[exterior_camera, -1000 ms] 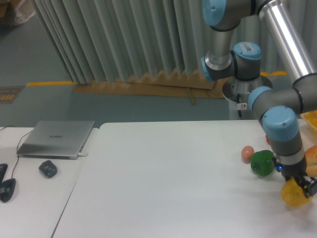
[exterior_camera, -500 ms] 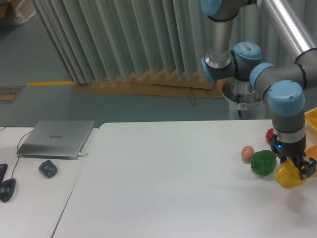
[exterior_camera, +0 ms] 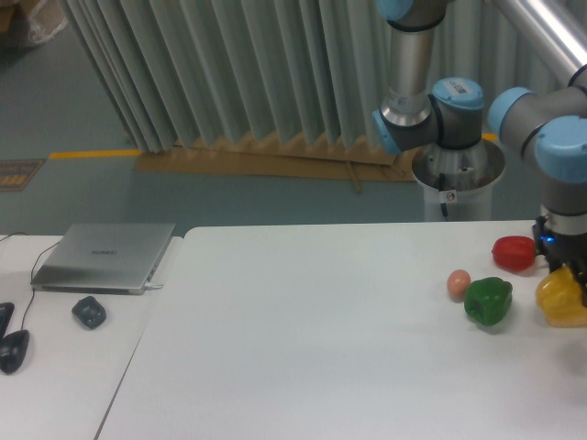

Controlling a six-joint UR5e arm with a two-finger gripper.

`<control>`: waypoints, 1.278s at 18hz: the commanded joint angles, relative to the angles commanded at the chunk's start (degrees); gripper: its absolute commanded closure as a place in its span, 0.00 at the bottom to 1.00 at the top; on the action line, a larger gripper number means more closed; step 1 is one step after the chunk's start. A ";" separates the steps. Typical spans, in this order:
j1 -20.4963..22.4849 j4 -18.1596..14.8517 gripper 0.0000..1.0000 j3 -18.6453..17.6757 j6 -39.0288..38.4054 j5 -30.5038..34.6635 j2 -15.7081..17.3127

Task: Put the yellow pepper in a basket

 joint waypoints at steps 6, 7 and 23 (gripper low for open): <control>6.76 -0.62 0.48 -0.53 16.07 0.00 1.14; 7.99 -0.44 0.48 -0.53 19.40 -0.09 1.14; 17.31 10.11 0.45 -0.44 29.89 -5.53 -4.92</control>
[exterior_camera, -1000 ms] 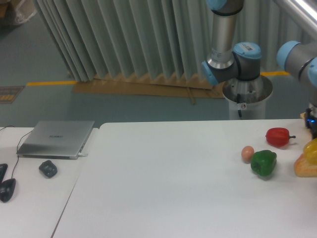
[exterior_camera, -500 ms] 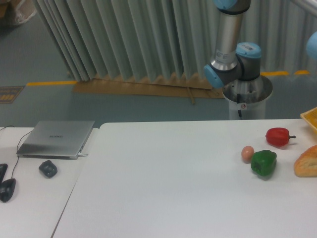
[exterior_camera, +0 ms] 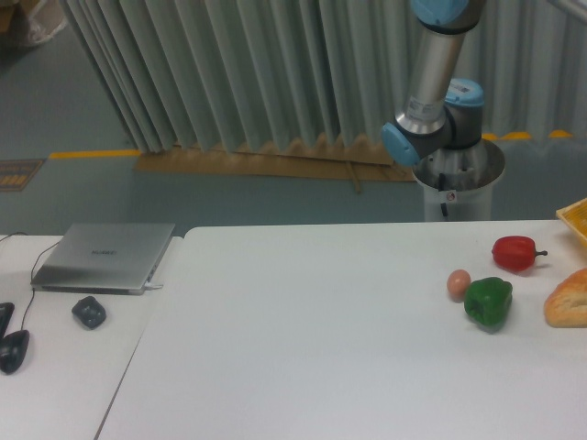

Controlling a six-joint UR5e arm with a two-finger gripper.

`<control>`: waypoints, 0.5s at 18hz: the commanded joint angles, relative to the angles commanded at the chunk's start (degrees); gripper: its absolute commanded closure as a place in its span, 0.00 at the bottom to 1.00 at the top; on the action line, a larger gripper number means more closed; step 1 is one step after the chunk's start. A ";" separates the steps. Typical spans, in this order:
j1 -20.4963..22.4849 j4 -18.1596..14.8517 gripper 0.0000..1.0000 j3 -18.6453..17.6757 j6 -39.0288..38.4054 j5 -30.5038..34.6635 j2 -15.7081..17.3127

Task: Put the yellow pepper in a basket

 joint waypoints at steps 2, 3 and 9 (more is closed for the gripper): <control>0.88 1.23 0.45 0.09 2.10 -0.62 -0.79; 0.97 1.58 0.44 0.09 2.20 -0.62 -0.97; 0.36 3.16 0.00 -0.53 1.41 -0.71 -0.80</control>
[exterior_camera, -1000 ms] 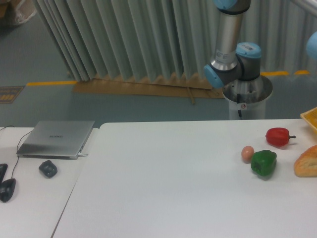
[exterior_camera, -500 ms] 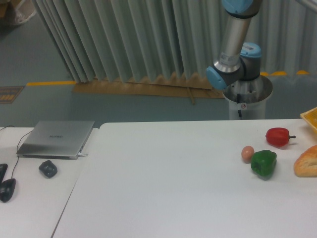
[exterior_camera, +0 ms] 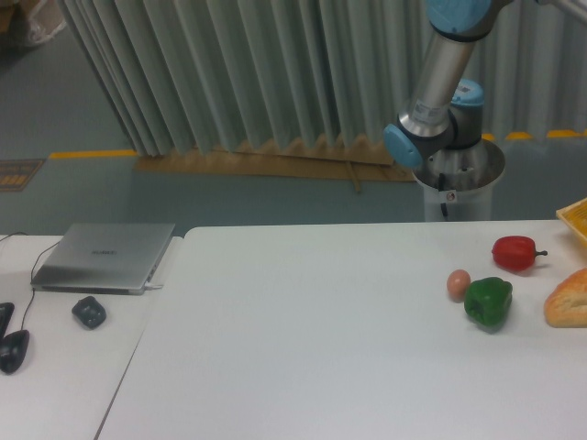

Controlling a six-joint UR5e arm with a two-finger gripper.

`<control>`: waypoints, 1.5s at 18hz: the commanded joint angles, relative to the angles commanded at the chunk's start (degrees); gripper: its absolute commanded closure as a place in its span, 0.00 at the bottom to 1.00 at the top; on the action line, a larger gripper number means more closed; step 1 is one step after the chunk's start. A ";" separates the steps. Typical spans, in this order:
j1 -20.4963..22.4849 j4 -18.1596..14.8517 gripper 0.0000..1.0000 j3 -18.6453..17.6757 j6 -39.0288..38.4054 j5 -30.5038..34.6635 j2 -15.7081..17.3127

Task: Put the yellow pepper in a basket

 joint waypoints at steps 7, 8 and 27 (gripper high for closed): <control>-0.26 -0.26 0.00 0.00 -0.09 -1.75 0.61; -1.22 -0.34 0.00 -0.09 -0.26 -1.84 1.31; -14.58 -14.40 0.00 -1.05 -21.68 -4.21 8.69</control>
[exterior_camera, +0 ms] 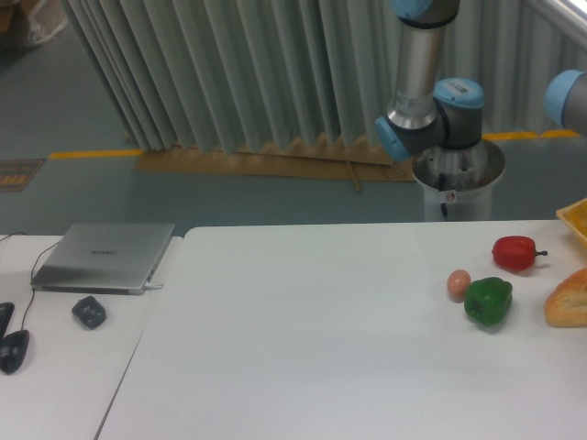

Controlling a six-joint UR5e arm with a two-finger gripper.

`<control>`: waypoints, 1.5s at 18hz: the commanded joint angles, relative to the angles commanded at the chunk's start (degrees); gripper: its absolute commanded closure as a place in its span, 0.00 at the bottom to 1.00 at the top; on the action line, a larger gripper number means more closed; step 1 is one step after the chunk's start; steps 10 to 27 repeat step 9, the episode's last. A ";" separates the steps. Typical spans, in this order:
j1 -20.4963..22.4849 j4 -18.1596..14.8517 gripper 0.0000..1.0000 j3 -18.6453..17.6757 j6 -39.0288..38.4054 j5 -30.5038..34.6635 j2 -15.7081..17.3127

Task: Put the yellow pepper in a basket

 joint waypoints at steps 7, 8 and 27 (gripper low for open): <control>-1.76 -2.29 0.00 -3.87 -2.14 -0.97 2.38; -1.76 -2.29 0.00 -3.79 -2.14 -0.97 2.47; -2.11 -2.29 0.00 -3.78 -2.14 -0.97 2.47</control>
